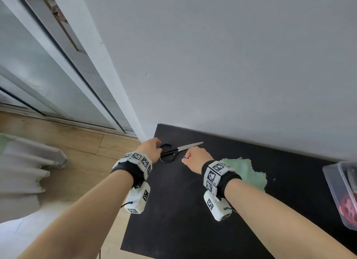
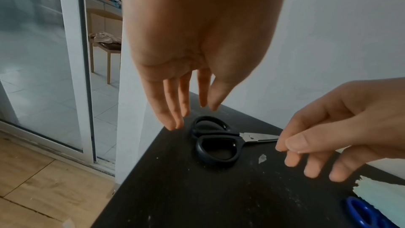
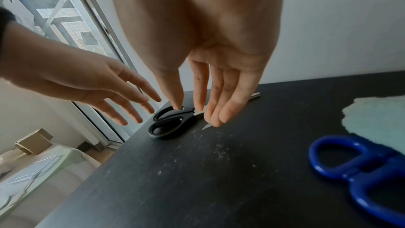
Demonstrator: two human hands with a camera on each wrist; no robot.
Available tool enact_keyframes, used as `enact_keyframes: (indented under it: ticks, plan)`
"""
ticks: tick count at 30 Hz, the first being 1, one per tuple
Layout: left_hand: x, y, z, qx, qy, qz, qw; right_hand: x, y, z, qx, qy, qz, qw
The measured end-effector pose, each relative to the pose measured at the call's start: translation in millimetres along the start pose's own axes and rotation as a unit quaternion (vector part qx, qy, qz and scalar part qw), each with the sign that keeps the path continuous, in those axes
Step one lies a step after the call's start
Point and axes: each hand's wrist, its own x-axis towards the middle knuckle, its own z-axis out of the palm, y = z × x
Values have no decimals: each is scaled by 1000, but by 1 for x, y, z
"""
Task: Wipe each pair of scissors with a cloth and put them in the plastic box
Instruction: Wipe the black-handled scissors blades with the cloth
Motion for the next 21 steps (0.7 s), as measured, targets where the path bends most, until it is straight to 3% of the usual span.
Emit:
enact_keyframes:
  ticks: [7,14,17,21]
  plan:
    - [18,1,6,-13,-3,5,1000,27,-11,19,63,-16,18,998]
    - [25,0,19,-38,-20,0,999,41,-4,30,128,10,46,991]
    - [27,-1,25,-120,-28,-31,992,41,0,32,159,20,68,985]
    - [19,3,25,-269,-72,-56,959,34,10,32,201,38,60,977]
